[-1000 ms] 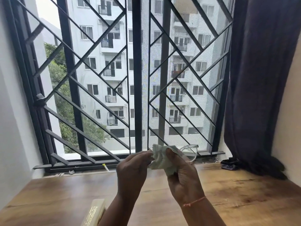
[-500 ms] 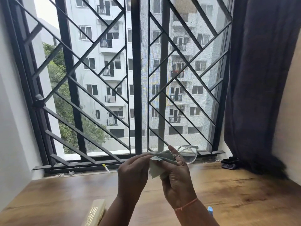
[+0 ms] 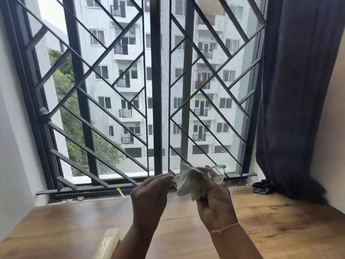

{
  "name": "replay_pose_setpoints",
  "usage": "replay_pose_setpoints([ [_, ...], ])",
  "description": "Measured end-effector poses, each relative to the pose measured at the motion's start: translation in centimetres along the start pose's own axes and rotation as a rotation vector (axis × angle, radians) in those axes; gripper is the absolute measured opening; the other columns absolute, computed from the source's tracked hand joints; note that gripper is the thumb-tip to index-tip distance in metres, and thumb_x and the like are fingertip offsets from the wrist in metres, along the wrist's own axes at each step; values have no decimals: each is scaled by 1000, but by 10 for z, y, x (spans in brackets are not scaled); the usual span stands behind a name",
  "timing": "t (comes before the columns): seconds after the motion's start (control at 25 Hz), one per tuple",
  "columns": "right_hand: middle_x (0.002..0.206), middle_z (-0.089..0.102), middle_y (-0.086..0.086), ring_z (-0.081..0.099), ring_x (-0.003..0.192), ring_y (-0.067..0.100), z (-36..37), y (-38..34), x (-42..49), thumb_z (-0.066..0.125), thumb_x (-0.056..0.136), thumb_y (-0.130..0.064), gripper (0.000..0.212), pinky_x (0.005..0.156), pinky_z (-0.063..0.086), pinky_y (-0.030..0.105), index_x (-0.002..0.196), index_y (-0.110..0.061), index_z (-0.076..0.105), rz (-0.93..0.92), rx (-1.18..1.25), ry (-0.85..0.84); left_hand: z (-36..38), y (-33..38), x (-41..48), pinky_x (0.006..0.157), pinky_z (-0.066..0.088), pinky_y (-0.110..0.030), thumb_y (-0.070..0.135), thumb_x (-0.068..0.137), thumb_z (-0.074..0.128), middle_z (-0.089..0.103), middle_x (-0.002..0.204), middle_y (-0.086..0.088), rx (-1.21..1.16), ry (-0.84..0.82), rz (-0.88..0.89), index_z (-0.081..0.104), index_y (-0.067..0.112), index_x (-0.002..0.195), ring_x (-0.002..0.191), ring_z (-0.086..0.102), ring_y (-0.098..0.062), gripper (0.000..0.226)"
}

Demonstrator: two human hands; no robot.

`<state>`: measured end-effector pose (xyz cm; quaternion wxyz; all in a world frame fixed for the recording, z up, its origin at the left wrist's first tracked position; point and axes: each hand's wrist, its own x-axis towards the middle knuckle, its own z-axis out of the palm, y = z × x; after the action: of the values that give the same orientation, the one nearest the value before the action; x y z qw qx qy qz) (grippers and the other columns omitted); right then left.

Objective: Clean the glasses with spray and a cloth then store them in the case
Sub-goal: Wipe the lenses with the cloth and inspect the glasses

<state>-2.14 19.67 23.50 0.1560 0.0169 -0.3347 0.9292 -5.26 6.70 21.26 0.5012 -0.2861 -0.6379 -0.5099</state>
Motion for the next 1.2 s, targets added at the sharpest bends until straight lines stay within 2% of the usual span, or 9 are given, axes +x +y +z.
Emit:
replay_pose_setpoints([
  [0.12,73,70,11,65,59,18,-5,0,3,86,42,-5,94,43,46,24,125,2,44,-14,9,-34,-1,0,0,72,48,-4,16,76,61,68,81,5,21,-5,-18,75,8,77,81,64,9,16],
  [0.32,93,71,22,65,68,25,-14,-2,-1,71,56,11,74,39,44,19,125,6,44,38,-54,-65,-7,0,1,70,46,-2,19,77,60,68,79,5,45,-1,-36,75,7,77,80,60,16,19],
  [0.44,108,63,30,65,74,29,-19,-4,-1,77,55,7,78,41,46,21,125,8,43,53,-94,-32,-11,-3,1,70,49,-6,22,77,60,70,77,2,53,-9,-29,75,9,76,79,63,9,20],
  [0.6,115,58,34,66,69,25,-22,-10,1,69,59,6,59,41,47,20,115,6,50,52,-49,6,-12,-6,0,69,52,-10,21,78,61,73,76,-3,47,-26,-3,75,11,77,77,66,-3,17],
  [0.8,88,65,16,67,67,20,-23,-17,9,78,49,-6,91,47,51,24,130,6,39,-26,-39,90,-10,-3,0,67,56,-19,18,78,60,70,81,7,50,-49,43,66,20,92,75,67,-2,15],
  [0.88,95,64,20,66,77,26,-26,-19,13,78,54,-10,83,50,53,27,127,3,41,-24,-41,108,-10,-2,0,66,56,-19,19,78,60,70,81,7,45,-38,34,65,20,93,75,67,-1,16],
  [1.0,113,61,27,63,102,37,-33,-24,20,80,56,-10,85,77,56,47,130,2,39,16,-21,123,-12,-5,0,66,56,-20,20,77,61,72,79,4,63,-23,18,68,20,90,74,67,-2,14],
  [1.12,117,59,29,59,109,37,-39,-28,19,82,56,-10,90,66,58,35,133,3,37,54,4,97,-13,-7,0,66,55,-17,21,77,61,73,78,3,58,-12,7,67,19,91,75,67,-2,15],
  [1.2,116,60,29,59,109,36,-44,-29,14,92,42,-14,105,61,56,27,130,6,38,83,-39,44,-13,-6,0,66,54,-17,21,77,61,72,79,5,68,-13,4,66,20,92,75,67,-2,17],
])
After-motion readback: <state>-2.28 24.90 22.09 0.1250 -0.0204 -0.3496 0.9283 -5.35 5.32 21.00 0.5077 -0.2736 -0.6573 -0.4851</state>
